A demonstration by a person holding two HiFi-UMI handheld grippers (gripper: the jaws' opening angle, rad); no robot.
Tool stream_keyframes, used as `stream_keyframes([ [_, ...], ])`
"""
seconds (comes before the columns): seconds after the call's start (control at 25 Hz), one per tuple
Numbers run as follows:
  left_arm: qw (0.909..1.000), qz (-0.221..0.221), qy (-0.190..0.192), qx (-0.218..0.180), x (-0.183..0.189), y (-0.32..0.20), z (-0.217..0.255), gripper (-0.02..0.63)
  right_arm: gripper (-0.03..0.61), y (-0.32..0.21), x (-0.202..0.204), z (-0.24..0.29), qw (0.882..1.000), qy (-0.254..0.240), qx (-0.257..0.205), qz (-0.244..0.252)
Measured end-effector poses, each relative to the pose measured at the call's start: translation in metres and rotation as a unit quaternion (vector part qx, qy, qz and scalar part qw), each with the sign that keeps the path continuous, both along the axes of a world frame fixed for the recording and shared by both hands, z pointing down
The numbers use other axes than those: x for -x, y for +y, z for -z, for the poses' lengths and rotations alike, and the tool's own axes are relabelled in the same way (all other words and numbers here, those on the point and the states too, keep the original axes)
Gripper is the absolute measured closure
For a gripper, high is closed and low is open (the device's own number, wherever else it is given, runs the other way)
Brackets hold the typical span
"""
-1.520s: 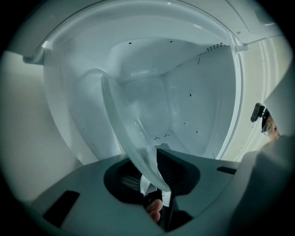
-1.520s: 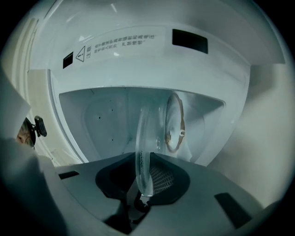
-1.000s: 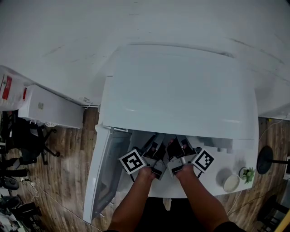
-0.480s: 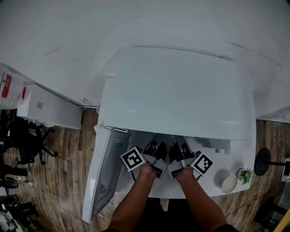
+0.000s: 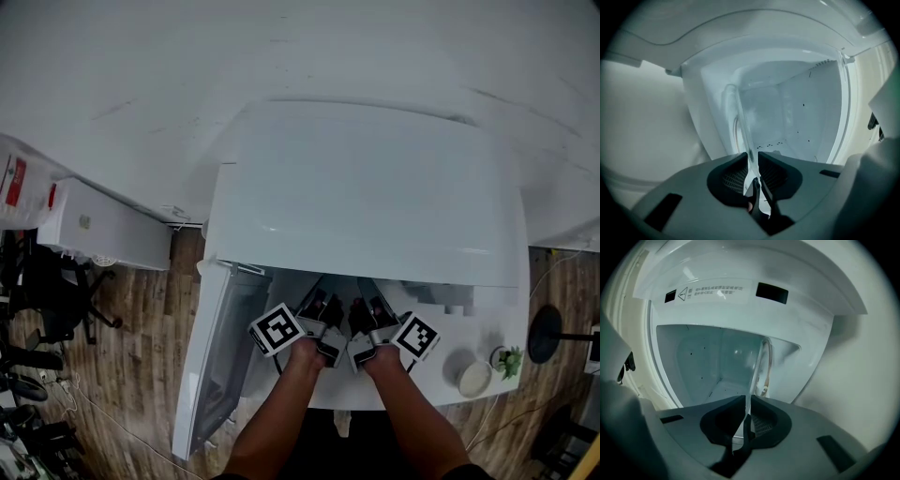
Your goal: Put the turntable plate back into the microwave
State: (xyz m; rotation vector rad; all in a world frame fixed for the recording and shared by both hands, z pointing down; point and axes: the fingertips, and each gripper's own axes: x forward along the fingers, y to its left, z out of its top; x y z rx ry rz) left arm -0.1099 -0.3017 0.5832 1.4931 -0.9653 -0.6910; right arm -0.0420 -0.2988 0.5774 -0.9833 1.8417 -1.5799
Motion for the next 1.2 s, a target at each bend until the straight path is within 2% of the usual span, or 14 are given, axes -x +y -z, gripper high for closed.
stream_keyframes([
  [0.08, 1.0, -0.002, -0.002, 0.004, 0.001, 0.009, -0.004, 0.52, 0.54, -0.001, -0.001, -0.003, 1.0, 0.004, 0.004, -0.003],
  [0.2, 0.9984, -0.008, -0.054, 0.015, 0.007, 0.027, -0.016, 0.52, 0.535, -0.002, -0.001, -0.003, 1.0, 0.009, -0.001, -0.009],
  [0.32, 0.9989, 0.005, -0.047, 0.002, 0.009, 0.032, -0.017, 0.556, 0.529, 0.001, 0.001, -0.009, 1.0, 0.028, -0.001, -0.004],
  [0.4, 0.9983, 0.004, -0.058, -0.008, 0.011, 0.034, -0.015, 0.574, 0.528, 0.002, 0.002, -0.011, 0.999, 0.045, -0.006, 0.001],
  [0.48, 0.9952, -0.008, -0.095, -0.022, 0.011, 0.037, -0.012, 0.586, 0.522, 0.004, -0.001, -0.014, 0.996, 0.083, -0.008, 0.008],
  [0.6, 0.9841, -0.021, -0.17, -0.048, 0.015, 0.042, -0.005, 0.592, 0.536, 0.007, -0.004, -0.01, 0.987, 0.155, -0.028, 0.021],
  [0.64, 0.9791, -0.023, -0.194, -0.057, 0.017, 0.044, -0.002, 0.592, 0.563, 0.009, -0.004, -0.004, 0.981, 0.184, -0.048, 0.027],
  [0.76, 0.9622, -0.034, -0.257, -0.084, 0.017, 0.049, 0.007, 0.592, 0.563, 0.023, -0.005, 0.014, 0.958, 0.26, -0.107, 0.05],
  [0.96, 0.9283, -0.058, -0.345, -0.126, 0.007, 0.061, 0.03, 0.592, 0.561, 0.047, -0.01, 0.046, 0.916, 0.347, -0.185, 0.079],
  [1.04, 0.9098, -0.056, -0.383, -0.151, 0.006, 0.067, 0.043, 0.592, 0.561, 0.055, -0.011, 0.056, 0.889, 0.393, -0.214, 0.091],
  [1.12, 0.8919, -0.055, -0.412, -0.178, 0.005, 0.074, 0.054, 0.592, 0.561, 0.063, -0.01, 0.065, 0.856, 0.444, -0.245, 0.103],
  [1.2, 0.8778, -0.061, -0.433, -0.196, 0.002, 0.085, 0.061, 0.592, 0.561, 0.071, -0.01, 0.073, 0.831, 0.476, -0.265, 0.112],
])
